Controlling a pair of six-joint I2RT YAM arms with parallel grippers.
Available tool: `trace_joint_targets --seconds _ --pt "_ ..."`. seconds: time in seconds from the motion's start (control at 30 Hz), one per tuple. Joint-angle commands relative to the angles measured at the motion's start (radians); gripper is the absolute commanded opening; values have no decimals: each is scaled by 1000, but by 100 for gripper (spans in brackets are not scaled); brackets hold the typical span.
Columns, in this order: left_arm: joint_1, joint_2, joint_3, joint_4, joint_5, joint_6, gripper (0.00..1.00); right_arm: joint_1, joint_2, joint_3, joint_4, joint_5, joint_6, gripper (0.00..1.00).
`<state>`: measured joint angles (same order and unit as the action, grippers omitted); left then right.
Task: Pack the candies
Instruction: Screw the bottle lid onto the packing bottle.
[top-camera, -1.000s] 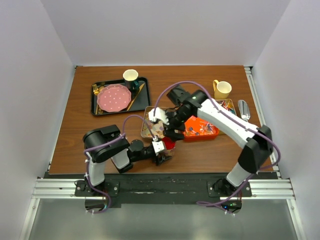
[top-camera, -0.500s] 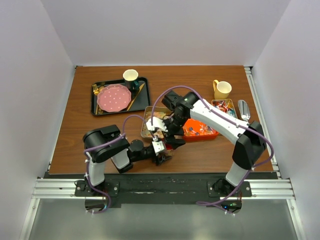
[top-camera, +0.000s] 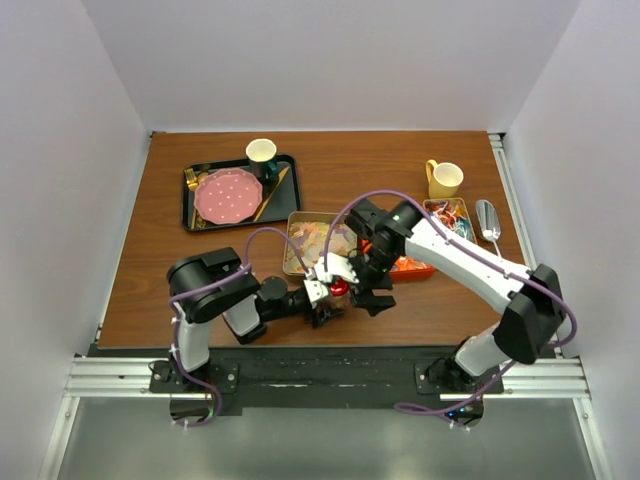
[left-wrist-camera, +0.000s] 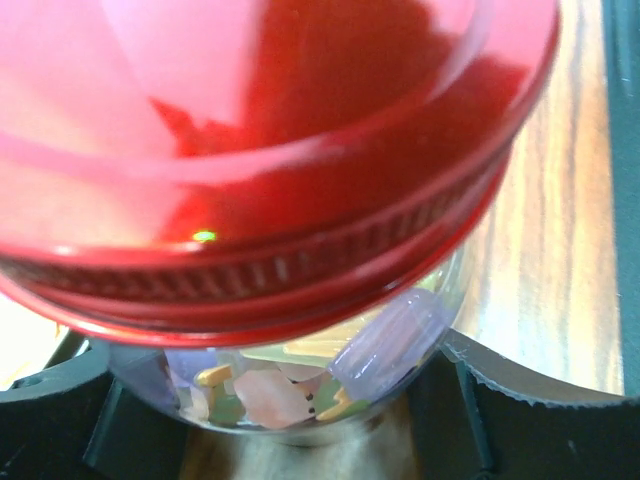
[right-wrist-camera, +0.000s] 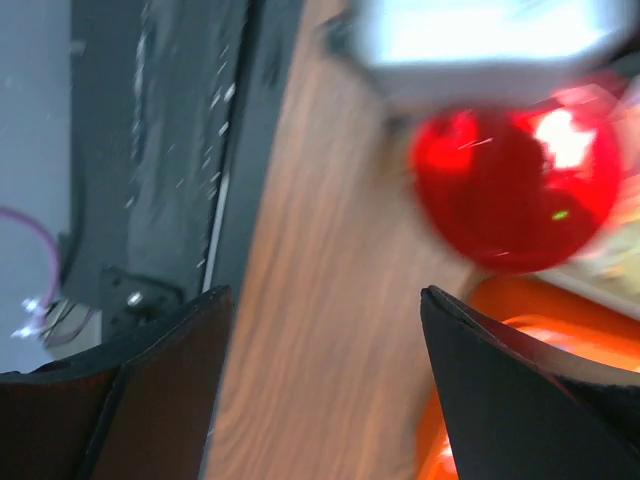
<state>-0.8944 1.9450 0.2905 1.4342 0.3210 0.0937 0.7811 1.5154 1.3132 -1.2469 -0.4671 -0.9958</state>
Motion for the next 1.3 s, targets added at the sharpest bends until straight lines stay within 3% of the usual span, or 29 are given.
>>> trace_joint_targets --seconds 0.0,0.13,0.43,0.47,0.6,0.7,1.0,1.27 --pt "25 43 -4 60 -54 20 0 -2 -69 -61 -36 56 38 78" --pt "25 42 -4 54 -28 14 0 -54 -70 -25 10 35 101 78" --pt "23 46 6 31 15 3 0 -65 -20 110 282 1 236 76" --pt "23 46 6 29 16 5 0 -65 -9 121 308 -10 250 74" --pt "23 46 9 22 23 3 0 -63 37 143 330 -41 272 51" --pt "23 46 9 20 20 1 0 -62 60 127 308 -67 241 41" --pt "23 52 13 15 15 1 0 -45 88 37 259 -70 148 27" --pt "23 55 18 9 21 -3 0 -42 86 -17 251 -42 137 26"
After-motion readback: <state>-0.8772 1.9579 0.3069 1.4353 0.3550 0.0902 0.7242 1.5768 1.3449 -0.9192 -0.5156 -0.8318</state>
